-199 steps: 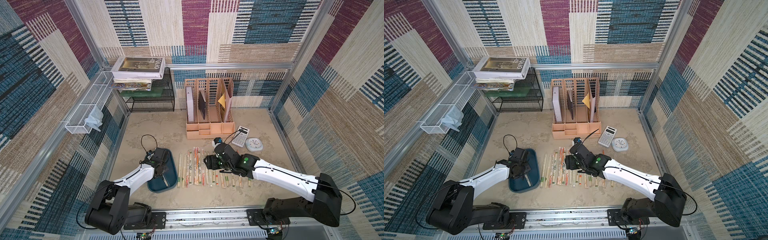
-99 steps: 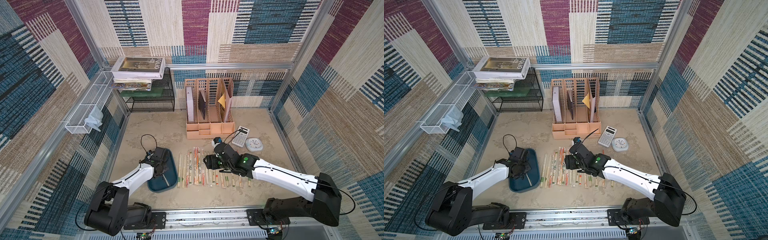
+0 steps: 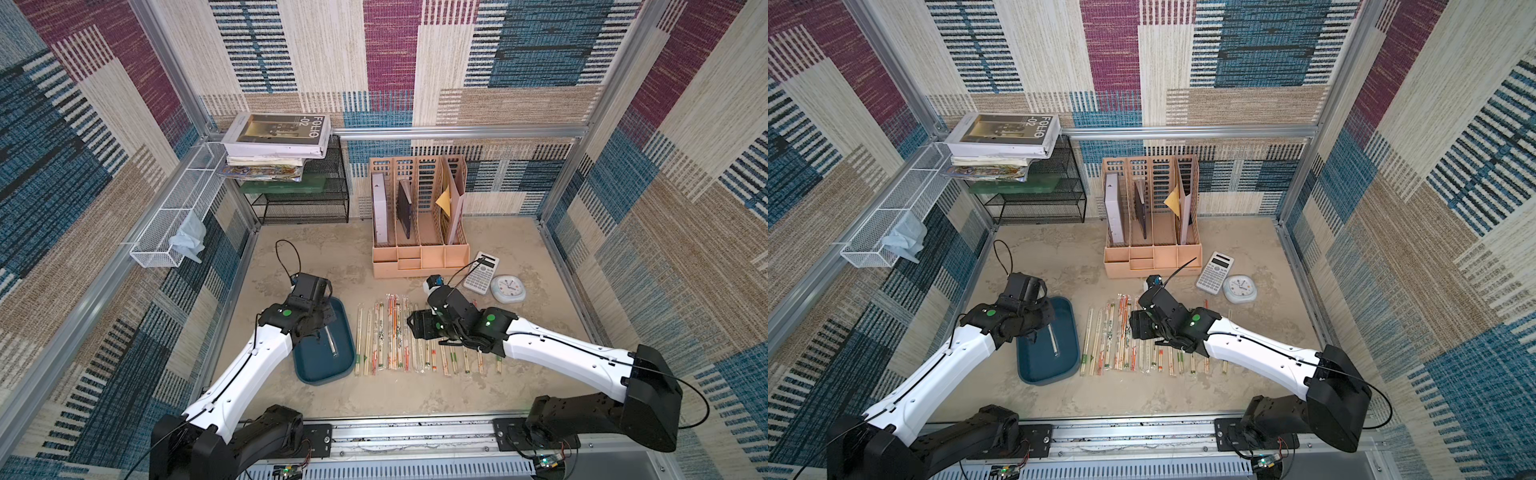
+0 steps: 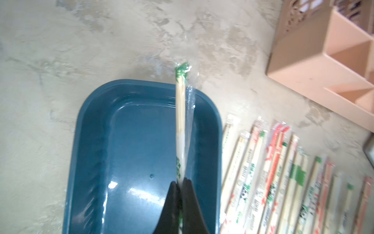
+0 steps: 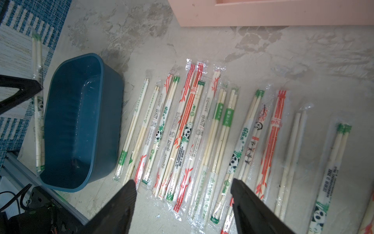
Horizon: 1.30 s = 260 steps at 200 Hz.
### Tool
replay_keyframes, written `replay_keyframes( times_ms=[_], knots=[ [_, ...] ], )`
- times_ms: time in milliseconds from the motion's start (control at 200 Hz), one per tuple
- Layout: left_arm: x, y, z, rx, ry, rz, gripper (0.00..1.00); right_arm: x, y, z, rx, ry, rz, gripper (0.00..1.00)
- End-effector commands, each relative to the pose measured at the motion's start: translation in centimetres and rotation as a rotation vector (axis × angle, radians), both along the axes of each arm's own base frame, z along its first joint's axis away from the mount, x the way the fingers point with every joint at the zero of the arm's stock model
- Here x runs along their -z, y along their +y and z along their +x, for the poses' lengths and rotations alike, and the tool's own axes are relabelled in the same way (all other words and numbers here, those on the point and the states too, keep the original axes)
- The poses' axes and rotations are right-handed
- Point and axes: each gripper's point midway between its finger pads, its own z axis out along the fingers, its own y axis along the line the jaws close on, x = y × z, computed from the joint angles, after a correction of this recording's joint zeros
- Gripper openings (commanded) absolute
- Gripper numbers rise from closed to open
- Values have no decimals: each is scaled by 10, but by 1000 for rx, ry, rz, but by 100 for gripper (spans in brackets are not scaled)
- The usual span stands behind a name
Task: Take the paired disposable chopsticks out of the storage box
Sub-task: Pick up the paired disposable chopsticks from the storage box, then place the paired disposable chopsticks at the center of the board.
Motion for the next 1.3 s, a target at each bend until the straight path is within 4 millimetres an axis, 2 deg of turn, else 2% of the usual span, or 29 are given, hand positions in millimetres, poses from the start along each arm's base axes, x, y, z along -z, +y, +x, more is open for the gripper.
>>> replay_keyframes(
  times_ms=[0,125,225,351,546,711,916,1127,1227,1297],
  knots=[
    [-4,-27,-2,150,30,8,0,0,-2,3,7,-10,-2,77],
    [-2,-58,2,252,42,74,0,0,-7,5,20,-8,-4,77],
    [7,-82,2,329,68,127,0,0,-13,6,33,-7,-3,77],
    [26,-97,2,372,125,188,0,1,-20,8,49,-2,3,77],
    [58,-108,0,399,192,235,0,2,-27,9,63,2,8,77],
    [83,-104,-1,389,229,298,0,2,-27,8,63,4,10,77],
    [99,-99,-4,382,246,317,0,2,-28,8,64,3,9,77],
    [104,-107,-5,408,258,290,31,2,-27,8,63,2,8,77],
    [98,-110,-5,416,247,280,39,1,-29,9,66,-2,7,77],
    [89,-112,-4,418,227,261,40,-1,-30,9,68,-4,8,77]
  ],
)
